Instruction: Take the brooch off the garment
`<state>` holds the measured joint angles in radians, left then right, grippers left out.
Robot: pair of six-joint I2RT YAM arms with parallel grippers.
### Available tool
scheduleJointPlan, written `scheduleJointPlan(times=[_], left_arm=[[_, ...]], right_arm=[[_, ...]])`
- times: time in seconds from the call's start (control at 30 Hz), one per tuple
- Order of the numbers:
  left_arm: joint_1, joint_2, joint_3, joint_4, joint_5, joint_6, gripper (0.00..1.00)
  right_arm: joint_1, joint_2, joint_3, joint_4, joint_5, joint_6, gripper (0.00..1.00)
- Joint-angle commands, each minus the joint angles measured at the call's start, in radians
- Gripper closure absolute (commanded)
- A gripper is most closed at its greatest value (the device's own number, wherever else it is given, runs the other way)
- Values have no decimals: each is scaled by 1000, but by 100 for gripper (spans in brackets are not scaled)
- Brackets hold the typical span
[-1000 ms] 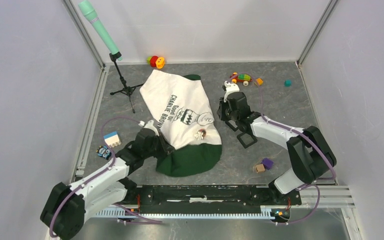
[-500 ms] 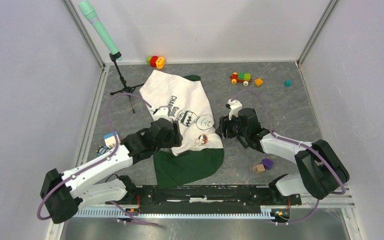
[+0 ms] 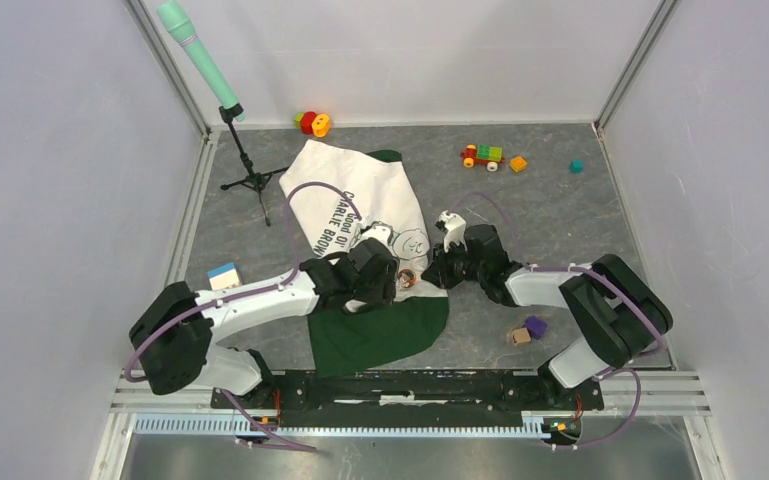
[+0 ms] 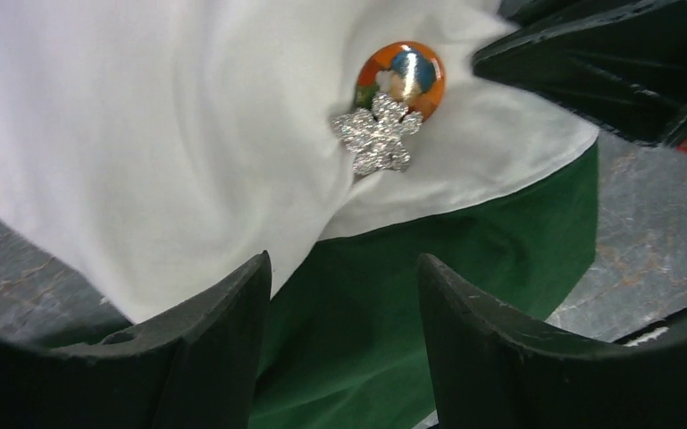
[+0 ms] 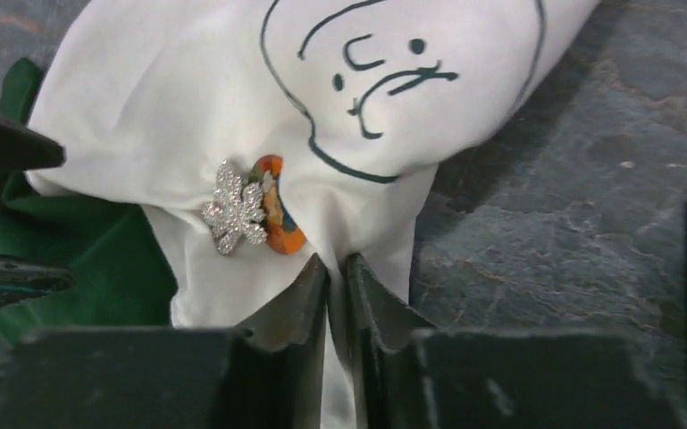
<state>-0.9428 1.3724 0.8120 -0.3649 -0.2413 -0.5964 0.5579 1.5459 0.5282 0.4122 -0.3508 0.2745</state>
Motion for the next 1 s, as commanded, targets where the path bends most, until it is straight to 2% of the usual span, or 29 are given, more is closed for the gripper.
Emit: scheduleJointPlan(times=[0.0,0.03,0.13,0.27,0.53,0.77,0.97], left_arm=[[-1,-4,-6,133,73,44,34],[-2,-14,-18,149,81,48,34],[-2,-52,-57,204,111,75,34],[-2,-151,-152,379,232,115,33],[-1,-319,-262,540,228,55,38],[-1,-388,-297,526,164,-66,40],[0,-377,-283,458,85,-235,40]], right_arm=[[3,-11,-48,175,-136,68,96],[3,-32,-65,215,-152,89,100],[3,-112,-69,234,-197,125,100],[4,-220,-67,219,-266,167,100],[4,-348,-49,151,-310,209,100],[8,-407,-46,116,-281,236,100],[28,-406,-34,109,-284,238,100]])
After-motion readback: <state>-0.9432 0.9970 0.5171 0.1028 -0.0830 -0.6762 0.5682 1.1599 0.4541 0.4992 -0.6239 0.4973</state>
